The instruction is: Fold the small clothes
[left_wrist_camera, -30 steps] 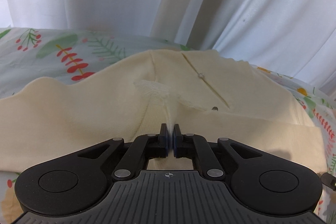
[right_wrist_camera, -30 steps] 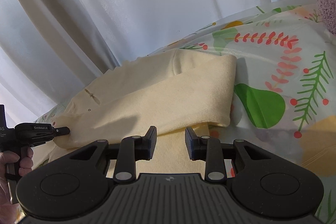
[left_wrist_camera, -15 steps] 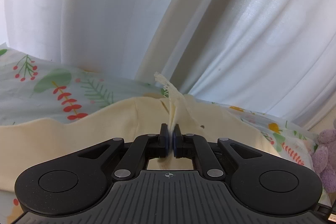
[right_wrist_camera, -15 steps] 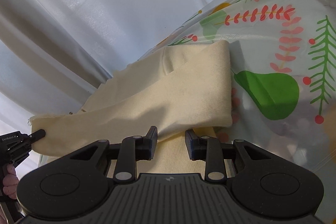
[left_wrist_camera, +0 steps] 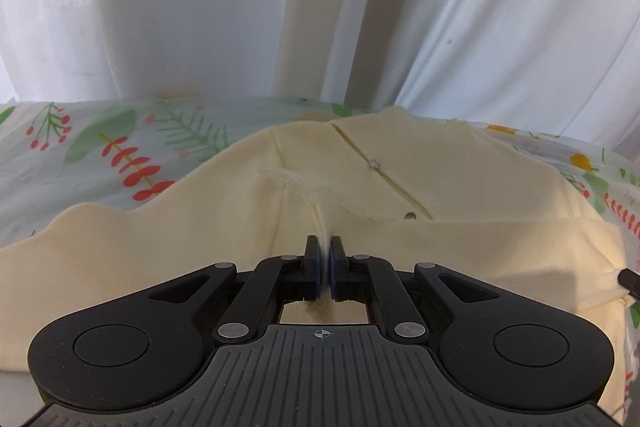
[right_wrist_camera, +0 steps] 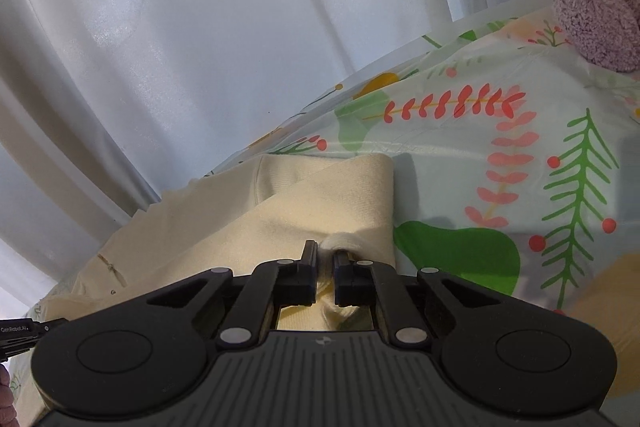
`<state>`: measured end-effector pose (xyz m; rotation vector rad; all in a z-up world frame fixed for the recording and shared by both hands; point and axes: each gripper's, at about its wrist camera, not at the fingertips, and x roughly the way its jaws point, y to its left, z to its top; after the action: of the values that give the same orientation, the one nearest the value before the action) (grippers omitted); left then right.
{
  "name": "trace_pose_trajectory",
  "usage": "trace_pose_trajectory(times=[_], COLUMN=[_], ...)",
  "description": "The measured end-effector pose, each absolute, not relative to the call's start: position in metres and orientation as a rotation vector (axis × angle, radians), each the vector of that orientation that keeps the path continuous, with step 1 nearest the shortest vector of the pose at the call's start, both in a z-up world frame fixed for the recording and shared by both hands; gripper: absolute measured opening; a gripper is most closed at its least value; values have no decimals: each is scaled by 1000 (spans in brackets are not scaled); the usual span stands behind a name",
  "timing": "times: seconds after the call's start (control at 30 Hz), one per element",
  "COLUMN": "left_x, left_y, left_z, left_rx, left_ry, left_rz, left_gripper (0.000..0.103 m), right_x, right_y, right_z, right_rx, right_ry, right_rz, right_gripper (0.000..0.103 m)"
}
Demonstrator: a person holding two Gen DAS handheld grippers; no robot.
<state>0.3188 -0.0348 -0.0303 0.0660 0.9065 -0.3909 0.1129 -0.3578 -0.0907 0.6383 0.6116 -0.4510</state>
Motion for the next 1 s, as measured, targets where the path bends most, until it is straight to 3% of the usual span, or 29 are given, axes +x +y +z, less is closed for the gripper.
trace_pose_trajectory(times=[0.23,0.37,0.43,0.57,0.63,1.0], left_x=[322,323,323,323,324,326], left_y=[-38,-36,-34,-30,-29,-25], left_z=[-45,-44,-43,-40,-41,-38], left_rx=[106,111,107,91,83,97], left_ry=[943,940,942,943,942,943], left_rz=[-365,-371,-374,-373,-374,-389], left_gripper=[6,6,6,6,6,6], right_x=[119,113,104,86,87,172], right_y=[-335,-342,-348,-355,-361,-380], right_z=[-98,-90,-80,-55,-48,-91], right_rx=[351,451,539,610,588,361], right_ry=[673,690,689,608,580,792], right_rz=[-432,-367,-305,-174,-202,-362], right_gripper=[7,9,18,23,37,37])
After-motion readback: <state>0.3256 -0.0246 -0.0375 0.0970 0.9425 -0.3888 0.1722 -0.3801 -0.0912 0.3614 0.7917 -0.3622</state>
